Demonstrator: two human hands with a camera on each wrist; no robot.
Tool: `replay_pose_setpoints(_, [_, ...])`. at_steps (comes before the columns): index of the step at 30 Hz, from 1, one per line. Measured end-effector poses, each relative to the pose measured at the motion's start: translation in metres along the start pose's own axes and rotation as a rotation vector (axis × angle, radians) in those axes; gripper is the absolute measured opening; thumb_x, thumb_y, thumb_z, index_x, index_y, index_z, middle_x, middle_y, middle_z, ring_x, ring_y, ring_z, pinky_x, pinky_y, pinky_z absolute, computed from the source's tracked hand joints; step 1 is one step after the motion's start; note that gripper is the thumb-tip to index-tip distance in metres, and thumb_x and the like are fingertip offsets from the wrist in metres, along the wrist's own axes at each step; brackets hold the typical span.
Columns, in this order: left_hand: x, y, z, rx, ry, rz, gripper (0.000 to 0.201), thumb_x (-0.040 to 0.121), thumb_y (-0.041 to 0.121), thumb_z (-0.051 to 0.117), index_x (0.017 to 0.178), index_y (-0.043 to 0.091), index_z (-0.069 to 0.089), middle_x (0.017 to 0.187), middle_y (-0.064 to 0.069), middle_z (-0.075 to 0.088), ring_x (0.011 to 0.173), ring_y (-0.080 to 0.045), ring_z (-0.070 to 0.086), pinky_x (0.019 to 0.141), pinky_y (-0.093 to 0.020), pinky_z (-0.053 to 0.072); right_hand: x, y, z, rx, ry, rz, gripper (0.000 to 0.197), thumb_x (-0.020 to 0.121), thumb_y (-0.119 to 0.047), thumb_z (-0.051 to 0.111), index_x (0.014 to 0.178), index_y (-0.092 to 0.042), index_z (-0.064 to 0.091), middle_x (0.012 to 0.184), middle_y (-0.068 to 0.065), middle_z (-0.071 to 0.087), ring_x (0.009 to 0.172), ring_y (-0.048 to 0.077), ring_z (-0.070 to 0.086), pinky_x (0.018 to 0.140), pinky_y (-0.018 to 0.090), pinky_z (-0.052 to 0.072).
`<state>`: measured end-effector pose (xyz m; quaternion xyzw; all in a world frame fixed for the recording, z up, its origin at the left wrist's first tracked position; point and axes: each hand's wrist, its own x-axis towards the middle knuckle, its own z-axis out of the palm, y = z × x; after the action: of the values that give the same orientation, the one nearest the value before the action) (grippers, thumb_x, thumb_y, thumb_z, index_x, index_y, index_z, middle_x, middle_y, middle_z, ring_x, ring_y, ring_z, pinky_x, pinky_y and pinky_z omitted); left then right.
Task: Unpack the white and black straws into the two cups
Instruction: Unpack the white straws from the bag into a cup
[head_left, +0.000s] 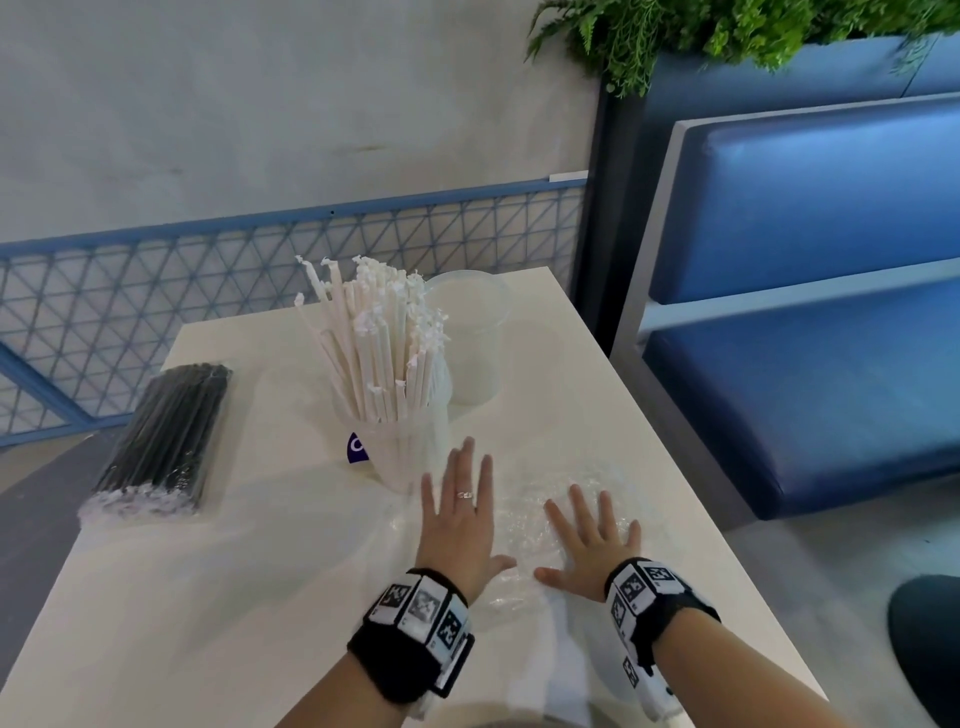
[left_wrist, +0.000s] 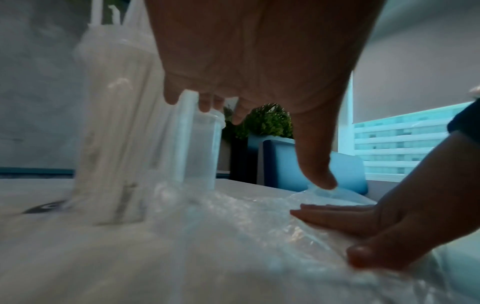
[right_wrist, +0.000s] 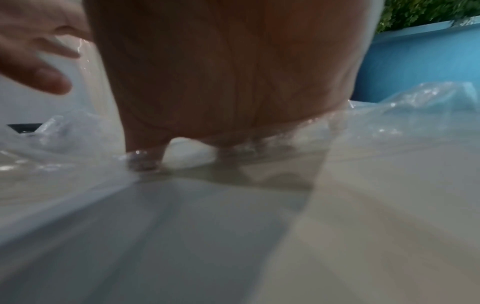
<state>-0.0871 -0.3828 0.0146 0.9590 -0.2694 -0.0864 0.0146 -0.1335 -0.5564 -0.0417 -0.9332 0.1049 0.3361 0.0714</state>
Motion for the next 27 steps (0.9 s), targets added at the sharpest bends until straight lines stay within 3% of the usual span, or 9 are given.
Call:
replay_pose_setpoints(2, [0.009, 0.005, 0.008, 0.035, -0.144, 0.065, 0.118, 0.074, 0.065, 0.056, 0.142, 0.009, -0.023, 0.144, -0.011, -0.039, 0.139, -0.029, -0.029, 0.107, -0.05, -0.018, 0.0, 0.001, 0.0, 0.008, 0.001, -0.007, 0.089, 0.081, -0.075, 0.03, 0.14, -0.039, -0.026, 0.144, -0.004, -0.043, 0.137, 0.032, -0.033, 0.11, 0.064, -0.006])
replay_pose_setpoints(5, [0.013, -0.002, 0.03, 0.047, -0.469, 0.023, 0.124, 0.07, 0.068, 0.059, 0.143, 0.01, -0.023, 0.148, -0.013, -0.036, 0.138, -0.031, -0.031, 0.111, -0.052, -0.016, 0.002, 0.002, 0.002, 0.016, -0.01, -0.016, 0.089, 0.081, -0.075, 0.03, 0.139, -0.039, -0.026, 0.135, -0.006, -0.048, 0.137, 0.032, -0.034, 0.11, 0.064, -0.006])
replay_pose_setpoints(7, [0.013, -0.009, 0.042, 0.025, -0.554, 0.004, 0.123, 0.07, 0.07, 0.057, 0.143, 0.014, -0.025, 0.148, -0.01, -0.037, 0.138, -0.03, -0.032, 0.113, -0.052, -0.013, 0.004, 0.004, 0.003, 0.029, -0.013, -0.023, 0.089, 0.08, -0.075, 0.03, 0.138, -0.04, -0.027, 0.137, -0.006, -0.048, 0.136, 0.032, -0.035, 0.109, 0.065, -0.006])
replay_pose_setpoints(11, [0.014, -0.018, 0.049, -0.056, -0.559, -0.008, 0.095, 0.081, 0.074, 0.031, 0.143, 0.025, -0.022, 0.149, 0.0, -0.038, 0.138, -0.024, -0.032, 0.114, -0.051, -0.01, 0.006, 0.01, 0.004, 0.068, -0.01, -0.017, 0.093, 0.076, -0.079, 0.034, 0.137, -0.044, -0.027, 0.142, -0.007, -0.045, 0.136, 0.03, -0.035, 0.108, 0.066, -0.005])
replay_pose_setpoints(13, [0.014, -0.022, 0.05, -0.044, -0.562, 0.001, 0.086, 0.085, 0.069, 0.028, 0.143, 0.029, -0.022, 0.149, 0.003, -0.038, 0.138, -0.025, -0.033, 0.114, -0.05, -0.009, 0.006, 0.014, 0.001, 0.099, 0.002, 0.011, 0.102, 0.071, -0.08, 0.042, 0.138, -0.044, -0.027, 0.143, -0.004, -0.045, 0.137, 0.03, -0.034, 0.109, 0.066, -0.002])
replay_pose_setpoints(18, [0.011, -0.034, 0.058, -0.011, -0.557, 0.04, 0.1, 0.077, 0.073, 0.041, 0.141, 0.034, -0.025, 0.147, 0.0, -0.04, 0.137, -0.029, -0.033, 0.113, -0.052, -0.009, 0.007, 0.021, -0.013, 0.144, 0.024, 0.099, 0.125, 0.057, -0.08, 0.059, 0.139, -0.039, -0.026, 0.142, 0.003, -0.048, 0.136, 0.031, -0.036, 0.108, 0.068, 0.005])
replay_pose_setpoints(23, [0.008, -0.049, 0.059, -0.041, -0.548, 0.037, 0.11, 0.071, 0.076, 0.049, 0.14, 0.036, -0.027, 0.145, -0.002, -0.043, 0.138, -0.022, -0.033, 0.112, -0.055, -0.009, 0.01, 0.026, -0.027, 0.212, -0.001, 0.163, 0.142, 0.051, -0.069, 0.074, 0.14, -0.029, -0.03, 0.144, -0.001, -0.046, 0.141, 0.026, -0.026, 0.106, 0.07, 0.013])
replay_pose_setpoints(27, [0.003, -0.056, 0.057, -0.033, -0.544, 0.033, 0.113, 0.068, 0.078, 0.05, 0.139, 0.036, -0.028, 0.145, 0.0, -0.043, 0.138, -0.02, -0.033, 0.111, -0.056, -0.01, 0.007, 0.042, -0.034, 0.223, 0.071, 0.192, 0.14, 0.05, -0.063, 0.079, 0.143, -0.034, -0.022, 0.146, 0.006, -0.041, 0.143, 0.033, -0.01, 0.109, 0.06, 0.028])
